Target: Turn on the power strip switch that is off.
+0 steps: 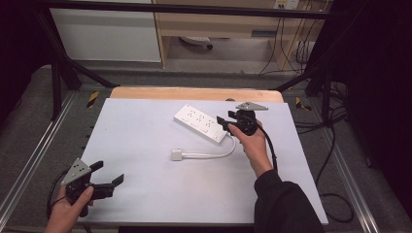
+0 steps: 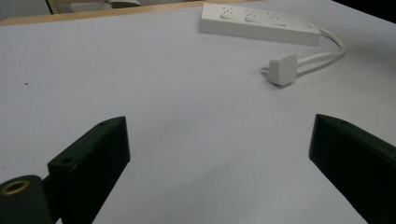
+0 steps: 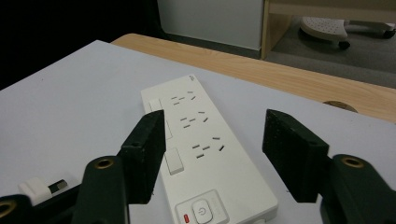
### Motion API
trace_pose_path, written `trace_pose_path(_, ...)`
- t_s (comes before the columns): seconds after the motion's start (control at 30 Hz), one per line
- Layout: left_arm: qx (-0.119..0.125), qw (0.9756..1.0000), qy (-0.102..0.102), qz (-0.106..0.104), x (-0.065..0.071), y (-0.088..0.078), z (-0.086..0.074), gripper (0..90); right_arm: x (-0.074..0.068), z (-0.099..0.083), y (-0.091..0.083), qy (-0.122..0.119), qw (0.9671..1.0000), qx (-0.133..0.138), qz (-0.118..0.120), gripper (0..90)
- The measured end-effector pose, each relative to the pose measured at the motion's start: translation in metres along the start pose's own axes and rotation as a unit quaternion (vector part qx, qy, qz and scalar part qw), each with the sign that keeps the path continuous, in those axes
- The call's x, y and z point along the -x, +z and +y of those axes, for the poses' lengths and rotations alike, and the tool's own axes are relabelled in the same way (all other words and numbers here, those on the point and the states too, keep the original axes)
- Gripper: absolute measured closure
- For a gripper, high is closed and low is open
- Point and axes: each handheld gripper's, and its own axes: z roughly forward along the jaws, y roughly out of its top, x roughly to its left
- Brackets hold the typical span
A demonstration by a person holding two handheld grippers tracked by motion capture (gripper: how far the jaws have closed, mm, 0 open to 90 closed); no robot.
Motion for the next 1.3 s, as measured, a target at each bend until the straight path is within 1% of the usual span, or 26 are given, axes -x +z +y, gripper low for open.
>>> trace_pose_path(0.23, -0.002, 1.0, 0.001, -0.003, 0.0, 0.001, 0.0, 5.5, 0.001, -0.004, 0.009, 0.004, 1.0, -0.002, -0.002, 48.5)
trace_pose_path(0.37, -0.003, 1.0, 0.001, -0.003, 0.0, 0.001, 0.0, 5.5, 0.001, -0.008, 0.017, 0.007, 1.0, -0.006, -0.001, 53.0)
trace_pose_path(0.47, -0.003, 1.0, 0.002, -0.002, 0.0, 0.001, 0.0, 5.5, 0.002, -0.01, 0.021, 0.012, 0.9999, -0.006, -0.002, 54.2)
trace_pose_path(0.53, -0.004, 1.0, 0.002, -0.002, 0.0, 0.001, 0.0, 5.6, 0.002, -0.011, 0.024, 0.018, 0.9998, -0.005, 0.003, 55.9)
trace_pose_path(0.57, -0.004, 1.0, 0.002, -0.002, 0.0, 0.001, -0.001, 5.5, 0.002, -0.012, 0.025, 0.017, 0.9998, -0.006, 0.002, 57.4)
trace_pose_path(0.6, -0.004, 1.0, 0.002, -0.002, 0.0, 0.001, -0.001, 5.5, 0.001, -0.014, 0.028, 0.015, 0.9999, -0.007, 0.0, 61.1)
trace_pose_path(0.67, -0.004, 1.0, 0.002, -0.003, 0.0, 0.001, 0.0, 5.5, 0.001, -0.015, 0.03, 0.016, 0.9998, -0.008, 0.0, 62.6)
trace_pose_path(0.73, -0.004, 1.0, 0.003, -0.002, 0.0, 0.001, 0.0, 5.5, 0.0, -0.017, 0.034, 0.014, 0.9999, -0.009, -0.001, 67.7)
trace_pose_path(0.8, -0.004, 1.0, 0.003, -0.002, 0.0, 0.001, 0.0, 5.5, 0.0, -0.018, 0.035, 0.015, 0.9998, -0.009, -0.002, 69.0)
trace_pose_path(0.93, -0.004, 1.0, 0.003, -0.002, -0.001, 0.001, 0.0, 5.5, -0.002, -0.022, 0.042, 0.017, 0.9998, -0.008, -0.008, 76.0)
trace_pose_path(1.0, -0.004, 1.0, 0.003, -0.002, -0.001, 0.001, 0.0, 5.5, -0.002, -0.022, 0.043, 0.018, 0.9998, -0.008, -0.008, 77.2)
trace_pose_path(1.07, -0.005, 1.0, 0.003, -0.002, -0.001, 0.001, 0.0, 5.5, -0.004, -0.025, 0.047, 0.016, 0.9998, -0.01, -0.007, 80.2)
trace_pose_path(1.3, -0.005, 1.0, 0.003, -0.001, -0.001, 0.002, -0.001, 5.5, -0.01, -0.029, 0.053, 0.01, 0.9998, -0.016, -0.001, 86.0)
